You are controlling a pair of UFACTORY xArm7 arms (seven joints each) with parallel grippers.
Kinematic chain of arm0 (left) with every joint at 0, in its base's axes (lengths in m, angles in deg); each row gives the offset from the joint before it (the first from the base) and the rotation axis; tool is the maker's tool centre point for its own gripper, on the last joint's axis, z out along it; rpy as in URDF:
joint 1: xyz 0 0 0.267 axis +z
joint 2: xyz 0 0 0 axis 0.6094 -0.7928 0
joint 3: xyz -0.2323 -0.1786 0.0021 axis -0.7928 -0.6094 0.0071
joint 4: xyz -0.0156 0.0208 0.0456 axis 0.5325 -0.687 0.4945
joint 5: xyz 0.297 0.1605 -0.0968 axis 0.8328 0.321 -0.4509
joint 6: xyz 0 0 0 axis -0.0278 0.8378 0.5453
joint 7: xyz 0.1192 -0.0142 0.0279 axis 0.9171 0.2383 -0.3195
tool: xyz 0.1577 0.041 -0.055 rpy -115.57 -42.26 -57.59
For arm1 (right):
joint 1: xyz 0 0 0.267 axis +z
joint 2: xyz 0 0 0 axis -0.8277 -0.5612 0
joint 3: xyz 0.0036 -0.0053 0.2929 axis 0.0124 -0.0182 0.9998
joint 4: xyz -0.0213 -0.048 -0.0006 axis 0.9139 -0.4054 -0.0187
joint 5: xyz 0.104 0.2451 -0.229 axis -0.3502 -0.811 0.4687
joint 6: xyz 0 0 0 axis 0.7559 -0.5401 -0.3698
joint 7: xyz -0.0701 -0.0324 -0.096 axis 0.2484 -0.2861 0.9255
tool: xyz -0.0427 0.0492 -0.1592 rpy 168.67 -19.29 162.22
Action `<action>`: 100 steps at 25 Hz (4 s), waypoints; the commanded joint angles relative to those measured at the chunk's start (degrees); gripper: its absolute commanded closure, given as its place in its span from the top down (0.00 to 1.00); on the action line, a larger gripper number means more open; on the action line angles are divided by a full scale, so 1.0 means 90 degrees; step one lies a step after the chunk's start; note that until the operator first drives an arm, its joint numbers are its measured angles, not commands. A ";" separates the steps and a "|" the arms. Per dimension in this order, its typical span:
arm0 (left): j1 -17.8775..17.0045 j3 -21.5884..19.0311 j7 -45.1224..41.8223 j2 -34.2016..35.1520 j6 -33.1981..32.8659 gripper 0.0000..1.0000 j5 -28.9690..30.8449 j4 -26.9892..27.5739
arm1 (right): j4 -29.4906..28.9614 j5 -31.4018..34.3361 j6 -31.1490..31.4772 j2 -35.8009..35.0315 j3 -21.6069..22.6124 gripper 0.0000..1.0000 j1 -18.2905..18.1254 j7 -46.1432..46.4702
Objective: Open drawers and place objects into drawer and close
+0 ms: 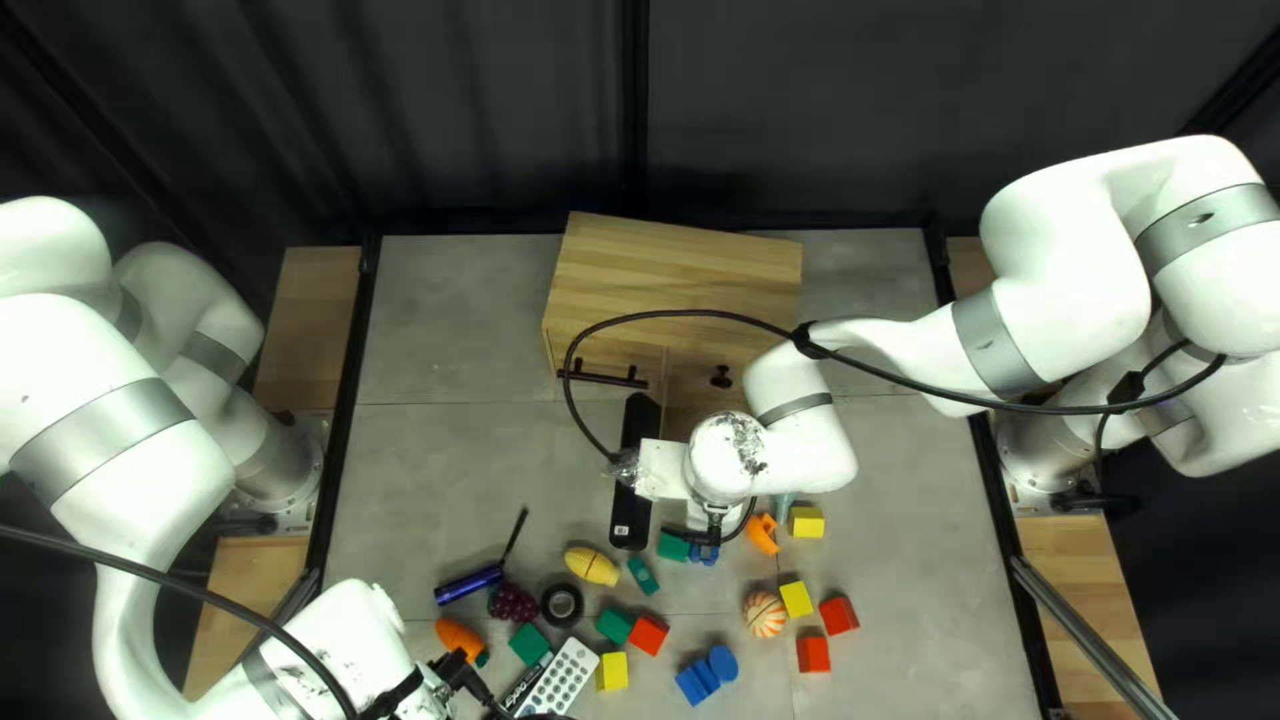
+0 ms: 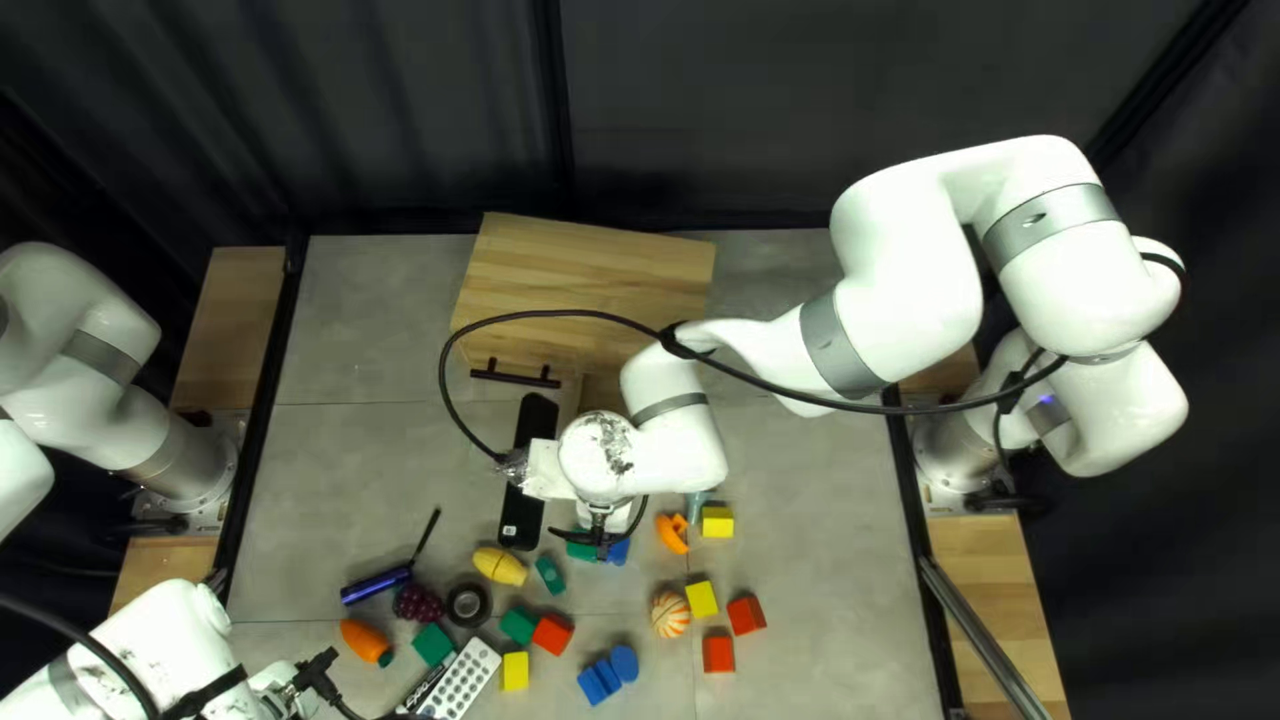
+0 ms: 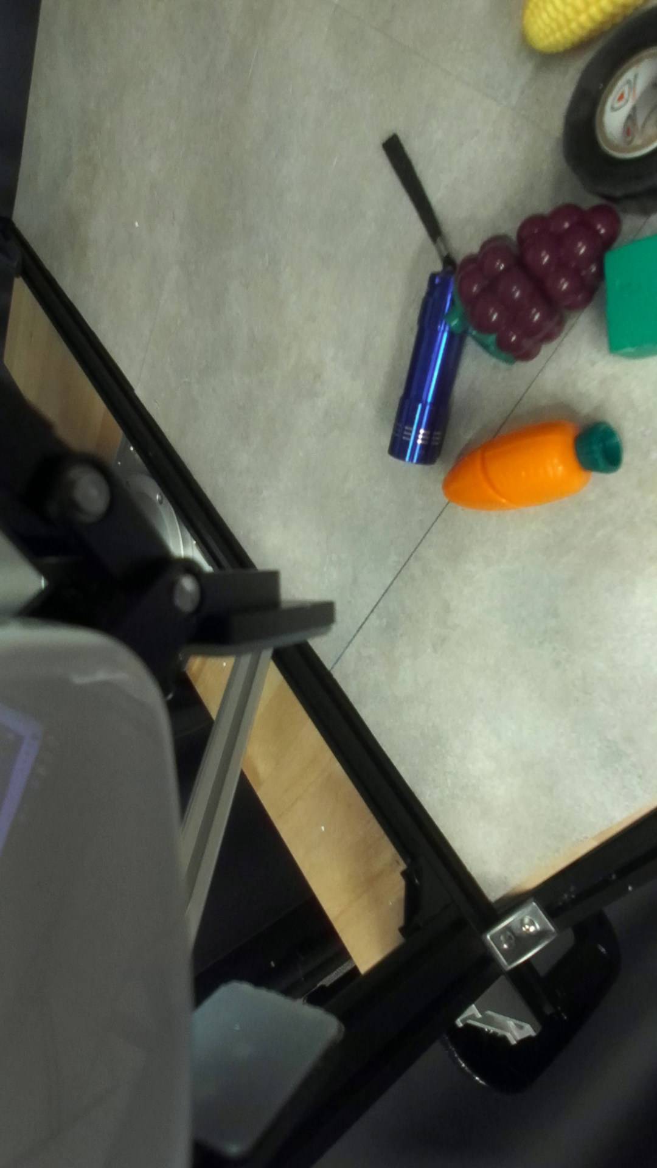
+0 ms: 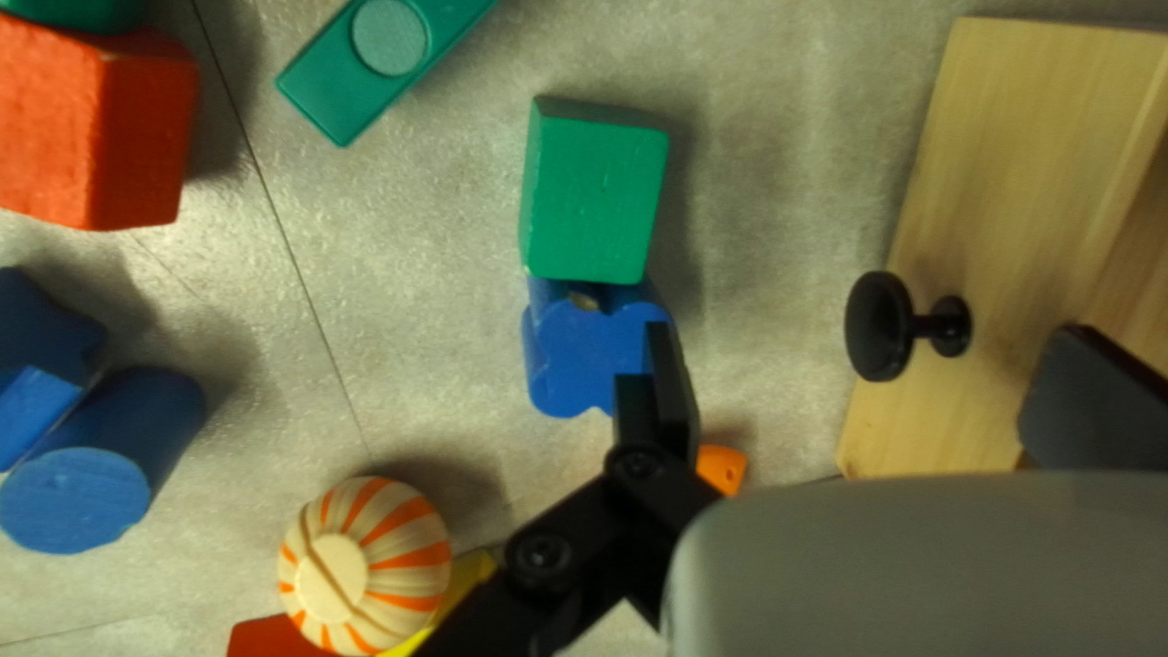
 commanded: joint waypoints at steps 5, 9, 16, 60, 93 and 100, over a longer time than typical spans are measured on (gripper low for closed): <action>0.0000 0.0000 0.0000 0.0000 0.0000 1.00 0.0000 0.0000 | -0.0482 0.0113 0.0698 -0.0005 0.0015 1.00 0.0081 0.0027; 0.0000 0.0000 0.0000 0.0000 0.0000 1.00 0.0000 0.0000 | -0.0897 0.0221 0.1142 -0.0165 0.0063 1.00 0.0209 -0.0019; 0.0000 0.0000 0.0000 0.0000 0.0000 1.00 0.0000 0.0000 | -0.0085 0.0987 0.1163 0.0662 -0.0010 1.00 0.0470 -0.0296; 0.0000 0.0000 0.0000 0.0000 0.0000 1.00 0.0000 0.0000 | -0.0039 -0.0232 0.3452 0.1608 0.1894 1.00 0.2418 -0.1022; 0.0000 0.0000 0.0000 0.0000 0.0000 1.00 0.0000 0.0000 | 0.0265 -0.0262 0.2329 0.1022 0.2074 1.00 0.2623 -0.1346; -0.0475 -0.0233 -0.0030 -0.0622 -0.0162 1.00 0.1105 0.0866 | 0.0265 -0.0262 0.2329 0.1022 0.2074 1.00 0.2623 -0.1346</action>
